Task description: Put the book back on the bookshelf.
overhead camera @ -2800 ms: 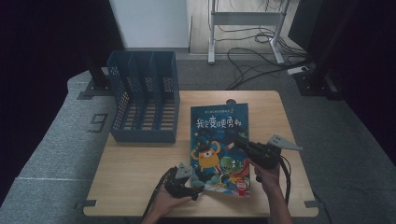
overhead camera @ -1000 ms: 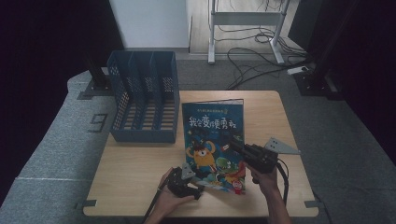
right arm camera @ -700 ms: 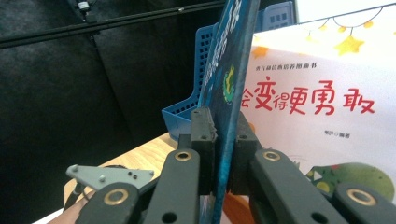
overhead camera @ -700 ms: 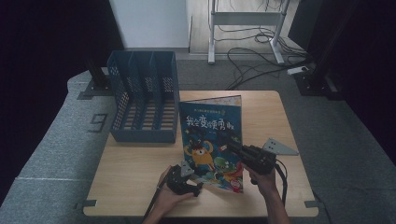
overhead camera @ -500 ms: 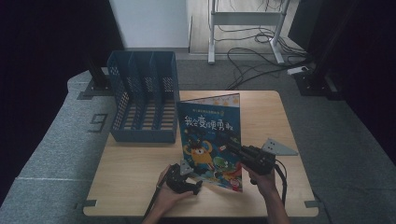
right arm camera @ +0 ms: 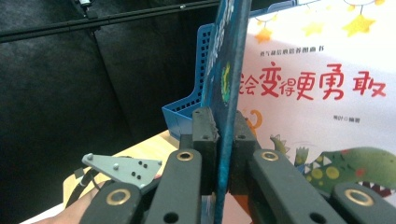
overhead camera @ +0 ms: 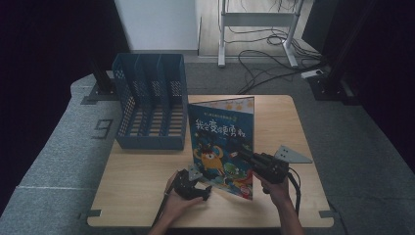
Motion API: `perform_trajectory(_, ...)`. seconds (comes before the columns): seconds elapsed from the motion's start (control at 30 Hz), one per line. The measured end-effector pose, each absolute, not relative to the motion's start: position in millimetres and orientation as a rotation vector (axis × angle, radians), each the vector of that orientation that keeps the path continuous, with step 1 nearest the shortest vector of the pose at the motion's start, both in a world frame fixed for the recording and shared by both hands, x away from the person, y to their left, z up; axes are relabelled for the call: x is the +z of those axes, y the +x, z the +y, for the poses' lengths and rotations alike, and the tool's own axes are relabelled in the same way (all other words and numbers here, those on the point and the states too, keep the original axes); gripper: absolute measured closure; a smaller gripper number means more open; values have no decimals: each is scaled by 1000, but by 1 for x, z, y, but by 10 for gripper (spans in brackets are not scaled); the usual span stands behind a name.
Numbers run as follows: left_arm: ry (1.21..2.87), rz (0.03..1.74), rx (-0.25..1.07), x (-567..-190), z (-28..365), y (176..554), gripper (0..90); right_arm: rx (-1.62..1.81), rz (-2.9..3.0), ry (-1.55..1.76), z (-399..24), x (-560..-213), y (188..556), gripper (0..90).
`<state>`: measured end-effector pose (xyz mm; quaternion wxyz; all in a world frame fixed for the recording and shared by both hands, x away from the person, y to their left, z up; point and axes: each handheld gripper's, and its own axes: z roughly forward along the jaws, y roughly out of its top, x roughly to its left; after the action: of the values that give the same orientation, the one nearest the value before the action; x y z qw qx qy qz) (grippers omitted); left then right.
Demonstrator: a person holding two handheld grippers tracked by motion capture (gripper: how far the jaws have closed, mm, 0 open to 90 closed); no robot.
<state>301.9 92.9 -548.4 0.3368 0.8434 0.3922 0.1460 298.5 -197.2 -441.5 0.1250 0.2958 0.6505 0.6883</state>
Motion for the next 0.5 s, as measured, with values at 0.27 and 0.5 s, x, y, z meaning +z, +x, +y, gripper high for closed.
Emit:
perform_trajectory(0.27, 2189, 1039, 388, -549, 92, 304, 131, 2020, 1898, 858, -199, -444, 301, 849)
perform_trajectory(0.5, 2190, 1036, 391, -548, 92, 303, 137, 2013, 1901, 847, -202, -445, 302, 845)
